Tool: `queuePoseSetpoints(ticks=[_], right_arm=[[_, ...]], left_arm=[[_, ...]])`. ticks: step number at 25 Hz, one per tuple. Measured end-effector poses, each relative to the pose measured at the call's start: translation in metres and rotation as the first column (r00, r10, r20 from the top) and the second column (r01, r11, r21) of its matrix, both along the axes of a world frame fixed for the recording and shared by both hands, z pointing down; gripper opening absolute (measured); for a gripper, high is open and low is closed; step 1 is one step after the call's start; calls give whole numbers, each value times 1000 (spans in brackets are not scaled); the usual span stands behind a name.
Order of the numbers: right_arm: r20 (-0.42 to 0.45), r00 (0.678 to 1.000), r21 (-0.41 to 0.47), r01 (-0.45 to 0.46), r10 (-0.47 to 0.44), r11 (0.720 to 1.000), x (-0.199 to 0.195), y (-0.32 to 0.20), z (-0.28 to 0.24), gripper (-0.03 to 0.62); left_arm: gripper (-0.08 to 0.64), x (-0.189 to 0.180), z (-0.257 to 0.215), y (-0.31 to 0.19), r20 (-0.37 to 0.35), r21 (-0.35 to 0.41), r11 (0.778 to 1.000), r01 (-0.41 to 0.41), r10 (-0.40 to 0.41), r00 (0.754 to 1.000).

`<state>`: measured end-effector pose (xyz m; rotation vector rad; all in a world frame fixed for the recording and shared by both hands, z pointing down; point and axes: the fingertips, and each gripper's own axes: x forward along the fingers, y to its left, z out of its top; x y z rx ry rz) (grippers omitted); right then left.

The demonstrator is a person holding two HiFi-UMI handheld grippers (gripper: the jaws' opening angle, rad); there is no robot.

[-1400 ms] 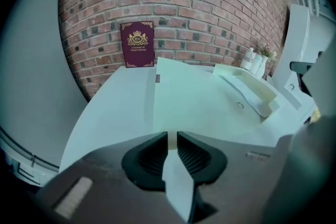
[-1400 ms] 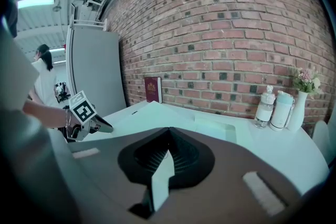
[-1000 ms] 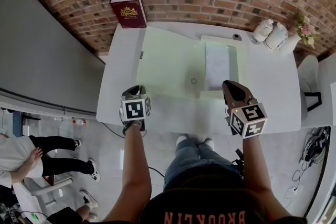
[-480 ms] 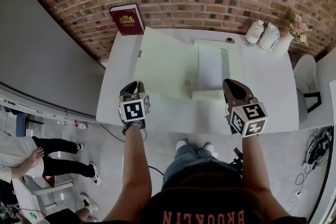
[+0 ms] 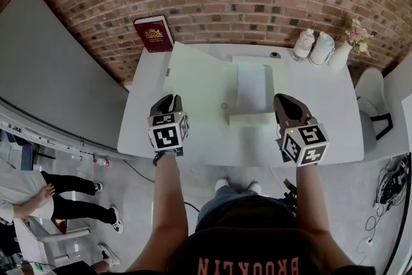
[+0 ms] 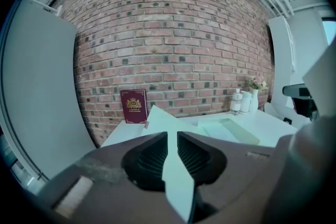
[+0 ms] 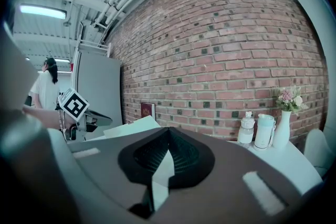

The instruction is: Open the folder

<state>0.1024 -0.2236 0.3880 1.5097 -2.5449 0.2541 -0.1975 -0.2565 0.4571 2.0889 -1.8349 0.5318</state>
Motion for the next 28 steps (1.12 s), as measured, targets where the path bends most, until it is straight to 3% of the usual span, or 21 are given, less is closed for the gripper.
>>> queuePoseSetpoints(ticks=[6,12,19,28], right_arm=[[12,1000,57,-16,16,998,16,2,-24,-2],[11,999,125,-44,43,991,35,4,-51,-3],[0,997,178,-74,75,981,52,7,-74,-3],[-32,994,269,-93,105,959,63,9,-108,-3]], left_arm=[[57,29,-34,1,-25,93,995,-40,42,999],[0,60,-74,3,-59,199,977,-79,92,994],[-1,91,-121,8,-49,344,928,-141,167,985],[-1,126,-166,19,-25,458,864,-208,247,969]])
